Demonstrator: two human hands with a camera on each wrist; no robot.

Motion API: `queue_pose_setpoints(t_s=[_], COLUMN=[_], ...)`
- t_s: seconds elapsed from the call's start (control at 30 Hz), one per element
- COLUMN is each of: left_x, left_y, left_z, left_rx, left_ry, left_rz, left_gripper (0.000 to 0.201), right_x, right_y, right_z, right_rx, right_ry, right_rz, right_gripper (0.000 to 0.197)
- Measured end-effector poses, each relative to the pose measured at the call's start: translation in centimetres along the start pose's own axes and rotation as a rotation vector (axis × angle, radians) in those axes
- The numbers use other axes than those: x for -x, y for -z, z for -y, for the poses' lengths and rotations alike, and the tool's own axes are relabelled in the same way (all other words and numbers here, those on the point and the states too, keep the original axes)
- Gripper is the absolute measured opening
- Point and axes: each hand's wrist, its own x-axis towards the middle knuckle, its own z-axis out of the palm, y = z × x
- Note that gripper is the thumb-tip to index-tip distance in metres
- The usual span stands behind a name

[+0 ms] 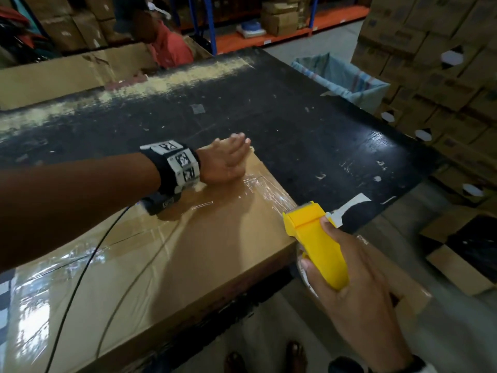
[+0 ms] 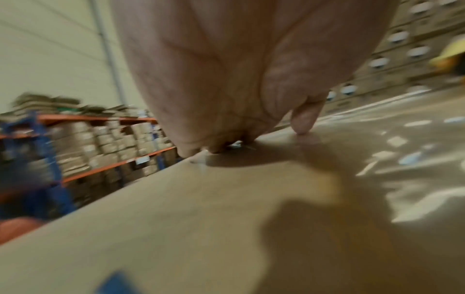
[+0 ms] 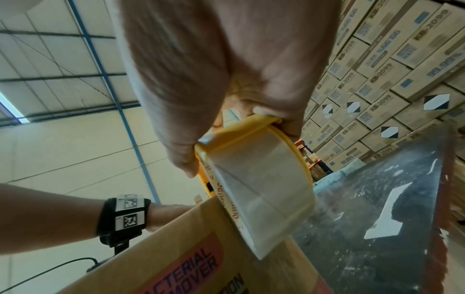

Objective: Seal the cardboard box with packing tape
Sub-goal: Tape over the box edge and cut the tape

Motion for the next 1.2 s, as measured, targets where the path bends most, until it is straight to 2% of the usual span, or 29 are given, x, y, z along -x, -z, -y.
queue_pose_setpoints(t_s=[0.1, 0.17, 0.33, 0.43, 0.53, 0.67, 0.8, 0.87, 0.93, 1.03, 1.1, 1.2], left_x=[3.0, 4.4, 5.1, 5.1, 5.1, 5.7, 6.9, 7.5, 7.9, 8.0, 7.5, 6.4], left_y=[0.0, -0.4, -2.3, -2.6, -2.9, -2.9, -3.5, -3.9, -4.4, -4.7, -5.6, -7.4], left_z=[-4.2, -6.9, -9.2, -9.8, -10.1, -11.0, -12.4, -12.8, -13.2, -14.7, -16.3, -18.0], left_rx=[-0.075, -0.114, -0.182, -0.224, -0.251, -0.251, -0.270, -0.246, -0.209, -0.065, -0.028, -0.075], left_ry=[-0.223, -0.322, -0.223, -0.200, -0.173, -0.150, -0.210, -0.218, -0.182, -0.066, 0.037, 0.169], left_rz=[0.145, 0.177, 0.104, 0.064, 0.047, 0.044, 0.035, 0.031, 0.031, -0.022, -0.117, -0.272], left_gripper=[0.083, 0.089, 0.130, 0.139, 0.135, 0.128, 0.100, 0.091, 0.085, 0.075, 0.069, 0.063], right_x=[0.0, -0.1, -0.1, 0.7, 2.5, 4.6, 2.9, 2.8, 5.1, 7.1, 7.3, 7.5], right_y=[-0.2, -0.3, -0.2, 1.2, 3.6, 5.0, 3.0, 1.5, 0.7, 1.4, 2.5, 3.8], right_z=[-0.3, -0.4, -0.7, -0.4, -0.5, -1.6, -3.9, -6.3, -9.0, -11.6, -12.3, -12.4], right_rx=[-0.011, -0.003, -0.020, 0.002, 0.013, 0.063, 0.057, 0.092, 0.061, -0.095, -0.157, -0.191], right_ry=[0.006, 0.012, 0.042, 0.080, 0.046, -0.030, -0.083, -0.149, -0.234, -0.324, -0.314, -0.239], right_rz=[0.005, 0.006, 0.022, 0.052, 0.056, 0.168, 0.268, 0.430, 0.568, 0.539, 0.484, 0.417], right_gripper=[0.069, 0.069, 0.070, 0.069, 0.069, 0.068, 0.065, 0.063, 0.058, 0.031, 0.034, 0.048])
